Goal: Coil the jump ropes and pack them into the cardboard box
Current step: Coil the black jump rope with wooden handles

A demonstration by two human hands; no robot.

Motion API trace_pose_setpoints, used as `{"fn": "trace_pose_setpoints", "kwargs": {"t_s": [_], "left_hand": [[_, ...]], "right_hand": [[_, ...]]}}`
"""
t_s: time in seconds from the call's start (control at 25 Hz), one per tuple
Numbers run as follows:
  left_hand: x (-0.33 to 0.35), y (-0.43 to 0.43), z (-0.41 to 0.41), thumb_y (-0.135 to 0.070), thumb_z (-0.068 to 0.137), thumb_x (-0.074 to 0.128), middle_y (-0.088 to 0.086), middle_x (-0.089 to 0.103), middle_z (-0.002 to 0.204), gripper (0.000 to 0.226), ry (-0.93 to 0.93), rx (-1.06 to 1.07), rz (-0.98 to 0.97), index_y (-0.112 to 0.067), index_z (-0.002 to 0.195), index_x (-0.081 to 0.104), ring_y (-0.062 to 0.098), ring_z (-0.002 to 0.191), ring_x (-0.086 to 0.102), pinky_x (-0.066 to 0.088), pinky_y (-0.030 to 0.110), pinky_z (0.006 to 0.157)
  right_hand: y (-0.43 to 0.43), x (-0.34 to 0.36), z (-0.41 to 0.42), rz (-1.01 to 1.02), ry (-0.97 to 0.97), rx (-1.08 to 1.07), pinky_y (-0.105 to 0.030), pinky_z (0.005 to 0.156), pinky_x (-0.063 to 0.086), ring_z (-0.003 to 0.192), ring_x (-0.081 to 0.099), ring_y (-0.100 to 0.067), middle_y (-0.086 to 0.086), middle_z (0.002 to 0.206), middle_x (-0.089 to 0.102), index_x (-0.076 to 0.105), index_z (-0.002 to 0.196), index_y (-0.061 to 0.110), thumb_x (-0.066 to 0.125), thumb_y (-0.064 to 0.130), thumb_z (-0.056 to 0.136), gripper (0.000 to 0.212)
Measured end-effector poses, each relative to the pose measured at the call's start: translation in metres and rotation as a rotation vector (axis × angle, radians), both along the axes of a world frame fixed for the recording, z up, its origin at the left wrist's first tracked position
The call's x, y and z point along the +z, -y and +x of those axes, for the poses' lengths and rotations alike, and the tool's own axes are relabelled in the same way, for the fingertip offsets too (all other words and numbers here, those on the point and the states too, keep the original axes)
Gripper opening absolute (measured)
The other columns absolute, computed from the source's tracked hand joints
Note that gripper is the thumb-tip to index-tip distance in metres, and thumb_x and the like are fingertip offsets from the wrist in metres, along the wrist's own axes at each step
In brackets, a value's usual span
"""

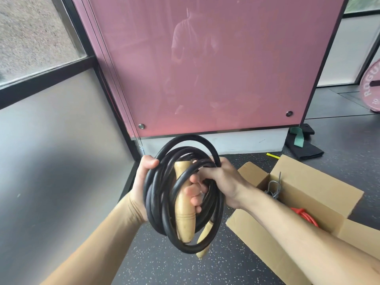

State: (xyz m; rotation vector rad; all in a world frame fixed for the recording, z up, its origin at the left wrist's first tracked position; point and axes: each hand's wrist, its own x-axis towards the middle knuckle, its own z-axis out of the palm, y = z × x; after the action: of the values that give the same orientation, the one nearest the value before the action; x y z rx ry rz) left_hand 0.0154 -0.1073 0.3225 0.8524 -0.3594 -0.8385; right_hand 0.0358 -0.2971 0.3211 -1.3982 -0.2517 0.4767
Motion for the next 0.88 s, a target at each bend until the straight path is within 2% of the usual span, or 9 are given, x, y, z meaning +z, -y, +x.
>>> {"fn": "trace_pose_setpoints", "kwargs": {"t_s": [0.08,0.16,0.24,0.32,0.48,0.6,0.68,0.76,0.88], "left_hand": [[0.015,-0.005,0.002,-0.051,0.083,0.052,0.017,0.069,0.098,0.059,0.006,0.183,0.276,-0.001,0.111,0.065,0.033,0.092,0.065,0.047,0.047,0.091],[0.011,-0.015,0.003,-0.063,0.086,0.053,0.008,0.074,0.099,0.06,0.071,0.418,0.567,-0.012,0.111,0.071,0.023,0.089,0.069,0.051,0.043,0.089],[0.003,-0.009,-0.002,-0.064,0.068,0.078,-0.006,0.077,0.102,0.06,0.269,0.534,0.821,-0.023,0.111,0.07,0.012,0.095,0.072,0.054,0.035,0.091],[-0.004,0.003,-0.004,-0.043,0.055,0.095,-0.01,0.077,0.097,0.06,0.393,0.598,0.953,-0.025,0.106,0.069,0.006,0.091,0.072,0.052,0.024,0.082],[-0.008,0.015,0.002,-0.019,0.048,0.087,-0.008,0.063,0.07,0.042,0.365,0.752,0.843,-0.015,0.084,0.065,0.009,0.064,0.059,0.047,0.026,0.065],[-0.001,0.024,0.001,-0.004,0.05,0.075,-0.005,0.058,0.06,0.032,0.315,0.812,0.717,-0.014,0.076,0.059,0.009,0.052,0.054,0.046,0.023,0.051],[0.007,0.026,-0.001,0.0,0.052,0.072,-0.003,0.058,0.059,0.033,0.311,0.833,0.657,-0.012,0.079,0.059,0.009,0.05,0.056,0.046,0.022,0.048],[0.015,0.024,-0.001,0.0,0.052,0.07,-0.002,0.058,0.058,0.036,0.279,0.861,0.62,-0.011,0.084,0.059,0.01,0.048,0.056,0.046,0.024,0.046],[0.023,0.018,0.0,-0.003,0.05,0.069,0.001,0.056,0.057,0.037,0.204,0.898,0.578,-0.011,0.085,0.057,0.013,0.046,0.053,0.046,0.027,0.044]], "right_hand": [[0.007,0.004,0.003,-0.172,0.078,-0.211,-0.032,0.058,0.038,0.049,0.048,-0.02,-0.009,0.054,0.057,0.063,0.063,0.011,0.067,0.004,0.074,0.014],[0.012,0.002,0.008,-0.371,0.148,-0.41,-0.029,0.056,0.036,0.047,0.047,-0.018,-0.001,0.051,0.05,0.057,0.061,0.017,0.068,0.009,0.069,0.016],[0.01,-0.001,0.008,-0.471,0.163,-0.42,-0.03,0.057,0.038,0.051,0.048,-0.018,0.001,0.053,0.05,0.056,0.06,0.02,0.068,0.017,0.063,0.013],[0.008,-0.003,0.008,-0.49,0.145,-0.375,-0.029,0.056,0.041,0.051,0.05,-0.017,0.002,0.054,0.052,0.058,0.062,0.019,0.068,0.016,0.062,0.011],[0.011,0.002,0.009,-0.355,0.1,-0.297,-0.026,0.053,0.039,0.046,0.048,-0.017,0.002,0.05,0.051,0.053,0.053,0.019,0.068,0.004,0.067,0.025],[0.019,0.002,0.008,-0.195,0.074,-0.16,-0.028,0.055,0.042,0.053,0.051,-0.016,-0.001,0.058,0.054,0.058,0.063,0.018,0.077,0.005,0.073,0.025],[0.027,0.002,0.008,-0.059,0.079,-0.042,-0.028,0.056,0.045,0.058,0.053,-0.016,-0.004,0.066,0.056,0.064,0.074,0.016,0.083,0.021,0.077,0.02],[0.032,0.002,0.011,0.041,0.057,0.039,-0.031,0.058,0.05,0.062,0.059,-0.019,-0.006,0.073,0.062,0.066,0.087,0.013,0.083,0.048,0.075,0.041],[0.033,-0.001,0.015,0.067,0.032,0.029,-0.028,0.063,0.055,0.069,0.068,-0.021,-0.011,0.083,0.071,0.069,0.096,0.007,0.062,0.065,0.082,0.061]]}}
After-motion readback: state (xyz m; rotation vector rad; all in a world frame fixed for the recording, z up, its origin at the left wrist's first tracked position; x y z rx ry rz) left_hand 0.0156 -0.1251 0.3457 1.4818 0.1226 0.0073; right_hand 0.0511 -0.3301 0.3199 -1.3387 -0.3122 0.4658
